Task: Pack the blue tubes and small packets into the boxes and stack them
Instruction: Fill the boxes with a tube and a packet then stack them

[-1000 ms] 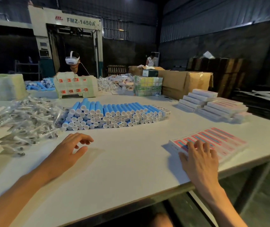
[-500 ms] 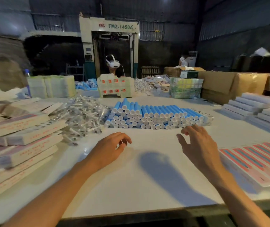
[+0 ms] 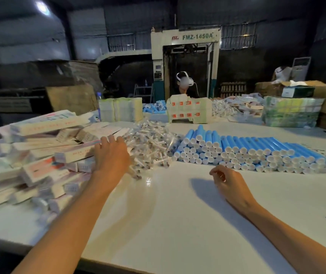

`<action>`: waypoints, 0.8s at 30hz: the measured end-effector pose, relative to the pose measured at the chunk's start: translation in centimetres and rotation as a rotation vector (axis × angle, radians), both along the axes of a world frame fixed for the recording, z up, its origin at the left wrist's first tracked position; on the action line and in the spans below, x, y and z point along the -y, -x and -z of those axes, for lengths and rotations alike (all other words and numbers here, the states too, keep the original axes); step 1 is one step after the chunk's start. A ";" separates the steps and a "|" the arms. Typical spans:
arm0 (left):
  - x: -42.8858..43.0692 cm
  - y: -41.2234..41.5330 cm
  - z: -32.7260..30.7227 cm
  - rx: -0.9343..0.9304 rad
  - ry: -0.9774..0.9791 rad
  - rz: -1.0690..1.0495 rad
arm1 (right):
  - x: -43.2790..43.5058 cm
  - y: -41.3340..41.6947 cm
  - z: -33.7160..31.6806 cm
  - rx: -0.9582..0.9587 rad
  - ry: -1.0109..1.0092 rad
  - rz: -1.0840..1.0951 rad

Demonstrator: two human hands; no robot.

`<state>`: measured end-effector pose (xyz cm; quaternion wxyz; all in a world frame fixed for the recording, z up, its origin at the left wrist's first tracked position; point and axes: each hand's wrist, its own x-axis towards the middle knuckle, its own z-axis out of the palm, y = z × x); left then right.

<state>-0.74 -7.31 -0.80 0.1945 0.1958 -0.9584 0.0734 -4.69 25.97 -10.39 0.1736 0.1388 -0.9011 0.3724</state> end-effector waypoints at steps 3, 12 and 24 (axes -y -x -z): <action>2.2 -0.1 0.2 0.151 0.070 -0.161 | -0.1 0.2 0.2 -0.015 -0.012 -0.042; 3.7 1.1 -0.1 0.368 0.053 -0.130 | -0.2 0.5 0.3 0.005 0.013 -0.076; -2.0 0.6 -3.1 0.045 -0.473 0.321 | 0.4 1.1 -3.4 -0.084 0.118 -0.013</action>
